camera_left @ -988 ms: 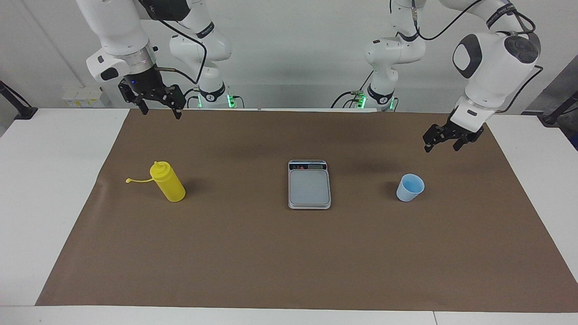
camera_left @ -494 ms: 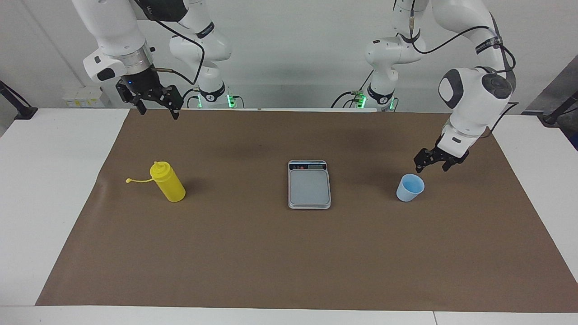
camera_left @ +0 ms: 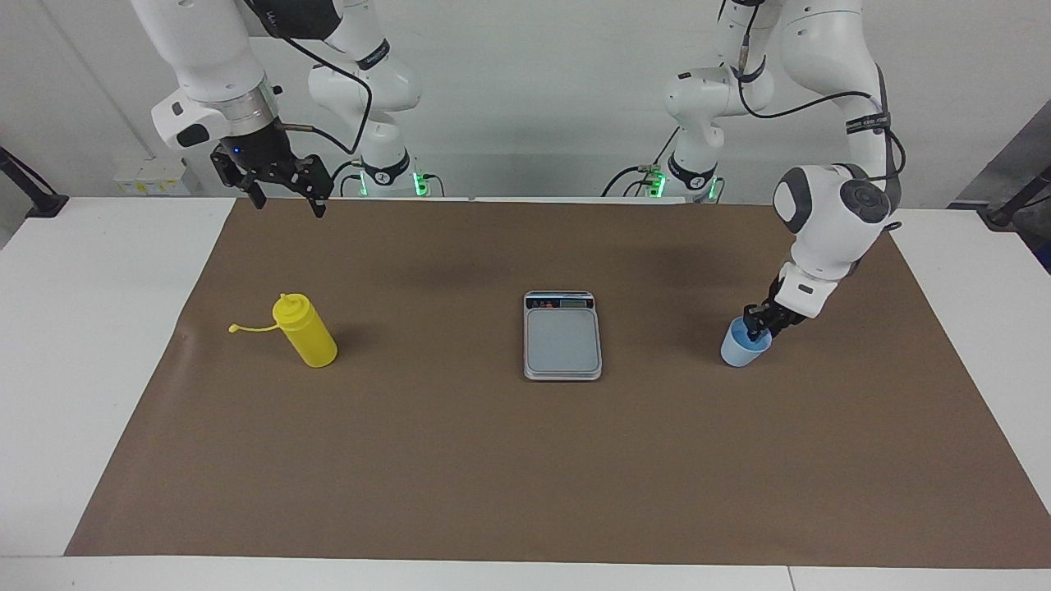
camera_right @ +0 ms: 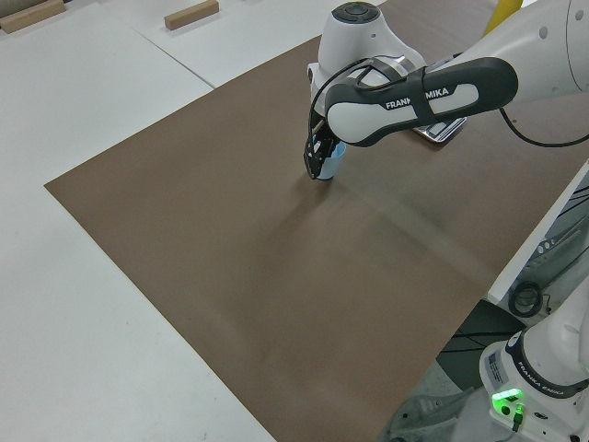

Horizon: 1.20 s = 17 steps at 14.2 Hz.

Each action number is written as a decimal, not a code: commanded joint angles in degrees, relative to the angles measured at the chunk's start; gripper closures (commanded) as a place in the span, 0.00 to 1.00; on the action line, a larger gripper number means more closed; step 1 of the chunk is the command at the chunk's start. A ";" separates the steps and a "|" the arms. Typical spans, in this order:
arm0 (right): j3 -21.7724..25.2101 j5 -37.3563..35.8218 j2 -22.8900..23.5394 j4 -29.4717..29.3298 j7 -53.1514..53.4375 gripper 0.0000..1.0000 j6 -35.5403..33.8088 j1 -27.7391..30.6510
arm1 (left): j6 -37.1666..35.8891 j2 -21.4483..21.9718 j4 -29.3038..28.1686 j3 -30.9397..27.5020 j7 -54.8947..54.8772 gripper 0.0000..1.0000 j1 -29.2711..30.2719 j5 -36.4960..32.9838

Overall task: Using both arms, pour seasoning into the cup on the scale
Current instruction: 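Reach the left gripper to the light-blue cup and grasp it, then carry the blue cup with the left gripper onto the scale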

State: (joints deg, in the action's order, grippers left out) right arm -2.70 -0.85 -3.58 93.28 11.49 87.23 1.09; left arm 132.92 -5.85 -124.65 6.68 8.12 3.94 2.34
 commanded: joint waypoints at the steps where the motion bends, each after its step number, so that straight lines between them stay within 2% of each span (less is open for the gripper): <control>1: -0.29 1.20 -0.99 1.72 -1.55 0.00 1.19 0.85 | 0.07 0.05 -0.07 -0.44 -1.44 1.00 -0.51 -0.40; 3: -0.29 1.20 -1.07 1.81 -1.55 0.00 1.19 0.85 | -1.59 -0.47 2.11 -0.35 -0.83 1.00 -0.60 -0.32; 6: -0.29 1.20 -1.07 1.90 -1.03 0.00 2.32 0.85 | -13.25 -0.30 10.28 -0.08 0.92 1.00 -1.56 0.30; 8: -0.29 1.20 -1.42 2.43 -0.85 0.00 2.77 0.76 | -19.42 -0.30 15.20 -0.08 6.52 1.00 -4.98 0.30; 10: -0.29 1.20 -1.43 2.87 -0.76 0.00 3.03 0.85 | -22.43 -1.00 18.90 -0.08 13.29 1.00 -9.63 0.30; 15: -0.29 1.20 -2.04 4.27 -0.76 0.00 4.88 0.85 | -18.05 -1.26 19.27 -0.09 29.47 1.00 -22.20 0.30; 17: -0.20 1.12 -2.04 4.19 -1.81 0.00 4.97 1.81 | -13.85 -1.70 18.48 -0.08 34.91 1.00 -26.16 0.30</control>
State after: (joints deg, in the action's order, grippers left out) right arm -2.68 -0.85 -3.78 95.16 11.49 90.54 1.21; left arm 115.71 -6.53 -106.26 7.66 38.69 -19.01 2.58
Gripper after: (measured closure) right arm 0.000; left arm 0.965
